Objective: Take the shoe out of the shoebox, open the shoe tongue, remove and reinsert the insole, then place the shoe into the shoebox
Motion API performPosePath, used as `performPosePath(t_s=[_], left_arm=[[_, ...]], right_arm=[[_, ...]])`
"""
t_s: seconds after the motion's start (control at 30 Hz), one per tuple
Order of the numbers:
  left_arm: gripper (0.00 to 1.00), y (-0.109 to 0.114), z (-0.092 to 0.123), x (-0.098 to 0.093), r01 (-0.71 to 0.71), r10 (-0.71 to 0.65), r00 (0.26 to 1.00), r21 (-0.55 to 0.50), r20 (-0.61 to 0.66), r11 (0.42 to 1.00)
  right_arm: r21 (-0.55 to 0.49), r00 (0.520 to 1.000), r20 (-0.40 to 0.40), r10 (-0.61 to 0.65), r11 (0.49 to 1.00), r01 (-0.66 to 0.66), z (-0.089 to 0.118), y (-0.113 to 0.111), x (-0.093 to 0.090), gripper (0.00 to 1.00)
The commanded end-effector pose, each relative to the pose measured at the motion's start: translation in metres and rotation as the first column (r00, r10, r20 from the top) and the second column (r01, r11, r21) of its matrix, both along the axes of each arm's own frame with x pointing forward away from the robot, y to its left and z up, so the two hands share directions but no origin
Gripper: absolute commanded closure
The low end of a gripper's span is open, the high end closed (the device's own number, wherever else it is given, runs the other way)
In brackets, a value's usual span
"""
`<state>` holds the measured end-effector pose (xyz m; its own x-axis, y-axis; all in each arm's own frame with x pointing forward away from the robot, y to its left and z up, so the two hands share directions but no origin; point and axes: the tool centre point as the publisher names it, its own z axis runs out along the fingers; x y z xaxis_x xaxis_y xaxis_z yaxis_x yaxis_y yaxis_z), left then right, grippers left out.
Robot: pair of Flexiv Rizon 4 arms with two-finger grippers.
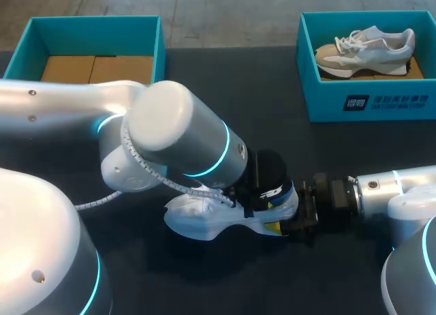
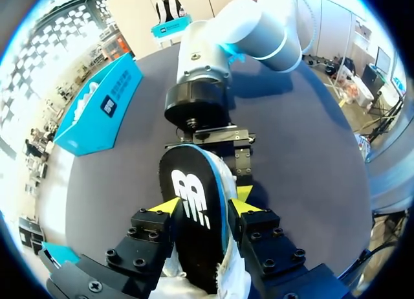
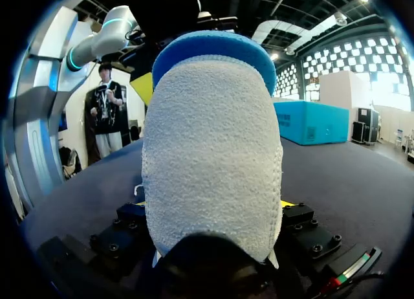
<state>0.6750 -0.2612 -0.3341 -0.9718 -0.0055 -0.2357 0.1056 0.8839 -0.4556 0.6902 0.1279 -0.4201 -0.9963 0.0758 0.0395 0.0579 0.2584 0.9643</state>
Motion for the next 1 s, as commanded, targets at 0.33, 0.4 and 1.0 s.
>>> performPosePath(t_s=[0.33,0.4,1.0], left_arm=[[0.98,-0.002,-0.003,0.006,-0.027,0.027,1.0,0.007,0.002,1.0],[1.0,-0.001,-0.001,0.007,-0.028,0.028,1.0,0.005,0.001,1.0],[1.0,0.004,0.017,-0.005,0.085,-0.091,0.989,-0.055,-0.114,0.995]], right_arm=[[-0.005,1.0,-0.001,-0.001,1.0,0.001,0.0,0.001,-0.002,1.0],[-0.005,1.0,-0.001,-0.001,1.0,0.001,0.0,0.001,-0.002,1.0],[-0.005,1.0,-0.001,-0.001,1.0,0.001,0.0,0.001,-0.002,1.0]])
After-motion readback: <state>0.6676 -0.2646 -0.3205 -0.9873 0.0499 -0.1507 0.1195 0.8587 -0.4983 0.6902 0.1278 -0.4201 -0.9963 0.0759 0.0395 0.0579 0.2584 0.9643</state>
